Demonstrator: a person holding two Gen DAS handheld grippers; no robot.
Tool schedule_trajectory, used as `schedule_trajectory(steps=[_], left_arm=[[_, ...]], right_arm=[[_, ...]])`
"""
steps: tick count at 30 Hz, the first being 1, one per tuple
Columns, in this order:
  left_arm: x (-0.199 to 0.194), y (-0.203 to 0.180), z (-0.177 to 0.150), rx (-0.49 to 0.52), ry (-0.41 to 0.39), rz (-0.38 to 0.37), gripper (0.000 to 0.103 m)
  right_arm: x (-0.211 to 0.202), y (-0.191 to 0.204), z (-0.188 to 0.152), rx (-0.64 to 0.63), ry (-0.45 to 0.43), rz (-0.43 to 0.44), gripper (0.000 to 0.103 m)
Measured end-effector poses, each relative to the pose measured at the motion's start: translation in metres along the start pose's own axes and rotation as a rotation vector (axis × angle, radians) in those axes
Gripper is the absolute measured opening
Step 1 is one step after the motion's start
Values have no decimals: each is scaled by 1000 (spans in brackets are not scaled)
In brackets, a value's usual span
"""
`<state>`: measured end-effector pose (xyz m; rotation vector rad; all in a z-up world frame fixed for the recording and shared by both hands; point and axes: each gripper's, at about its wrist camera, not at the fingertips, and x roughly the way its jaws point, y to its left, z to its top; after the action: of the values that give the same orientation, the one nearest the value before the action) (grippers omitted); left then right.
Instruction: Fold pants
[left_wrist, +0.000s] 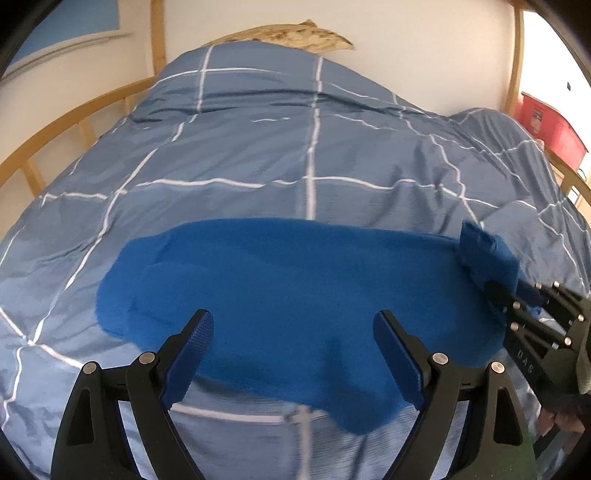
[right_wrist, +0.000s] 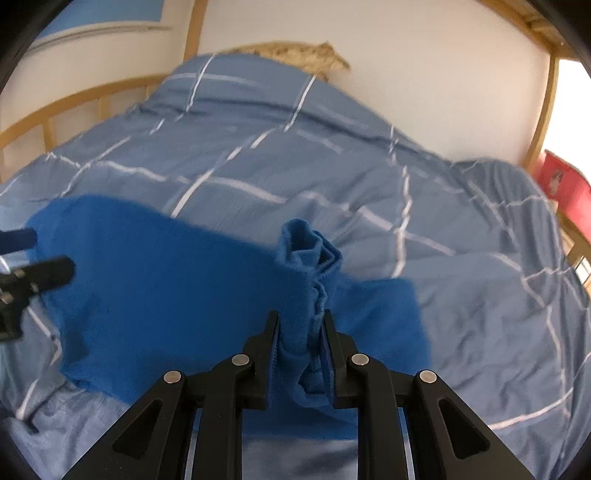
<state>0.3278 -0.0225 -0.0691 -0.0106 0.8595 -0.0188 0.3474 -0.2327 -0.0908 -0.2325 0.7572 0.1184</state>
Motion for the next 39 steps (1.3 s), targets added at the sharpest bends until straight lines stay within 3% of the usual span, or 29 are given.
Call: schedule_trajectory(steps=[9,17,21,24,27,33,39], left_arm=[[-6,54,-9,-91,10,26,88],[-19,77,-18,-48,-8,73,88],[-26,96,-22,-67,-14,57,88],[-25,116,-24,-101,-10,41,88],[-20,137,-25,-152,-1,-7,88],[7,180,-16,-310,34,-111,88],[46,201,-9,-467,134,-235,87]], right_arm=[[3,8,-13,132,84,156,40],[-12,29,-19,198,115,340,43],[-40,49,-12,201,33,307,44],[-57,57,-2,243,-27,259,54],[-64,69,10,227,-75,192,54],[-47,103,29,146,-63,125,54],[-28,123,43,121,-30,124,54]])
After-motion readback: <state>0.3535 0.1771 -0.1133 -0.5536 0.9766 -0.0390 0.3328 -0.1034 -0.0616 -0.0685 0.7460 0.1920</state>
